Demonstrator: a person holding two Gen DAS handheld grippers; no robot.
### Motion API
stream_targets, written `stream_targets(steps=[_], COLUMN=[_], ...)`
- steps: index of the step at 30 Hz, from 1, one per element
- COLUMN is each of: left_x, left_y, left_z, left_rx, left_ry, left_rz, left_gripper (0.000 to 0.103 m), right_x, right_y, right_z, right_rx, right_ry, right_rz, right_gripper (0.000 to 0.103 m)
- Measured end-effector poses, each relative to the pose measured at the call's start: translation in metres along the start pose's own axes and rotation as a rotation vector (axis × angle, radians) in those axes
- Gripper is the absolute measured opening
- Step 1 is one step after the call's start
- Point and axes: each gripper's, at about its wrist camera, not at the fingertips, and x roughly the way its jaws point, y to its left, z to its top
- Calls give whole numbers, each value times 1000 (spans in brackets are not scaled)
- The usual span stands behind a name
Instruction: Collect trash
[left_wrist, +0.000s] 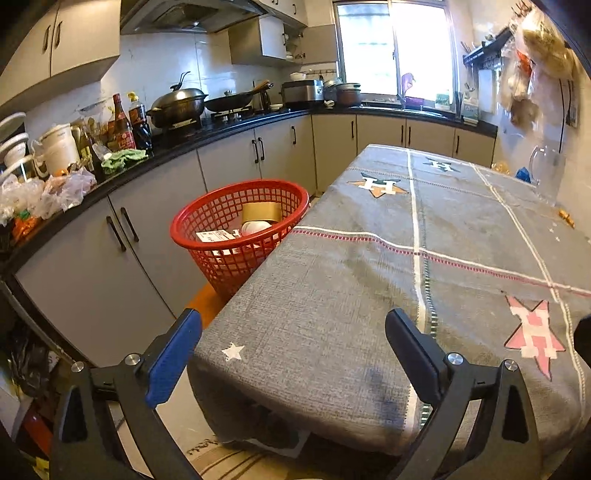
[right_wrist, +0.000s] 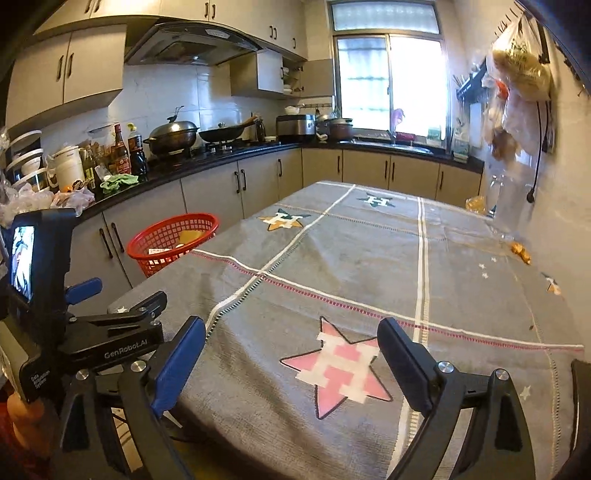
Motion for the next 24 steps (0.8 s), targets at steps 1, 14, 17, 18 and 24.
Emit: stream_targets(steps=[1, 14, 17, 18, 24], left_x=[0, 3, 3, 3, 4], left_y=[-2, 0, 1, 0, 1], left_z=[0, -4, -5, -4, -5], left_rx=[11, 23, 26, 25, 22], left_ry=[0, 8, 8, 7, 11], left_rz=[-1, -3, 0, 0, 2], left_gripper=[99, 99, 99, 99, 99], right_x=[2, 11, 13, 13, 14], right_y=[1, 6, 6, 5, 5], right_z=[0, -5, -5, -5, -6], right_rx=[0, -10, -8, -8, -8], right_ry=[7, 44, 51, 51, 56], right_rz=[2, 5, 4, 4, 2], right_gripper=[96, 96, 96, 96, 97])
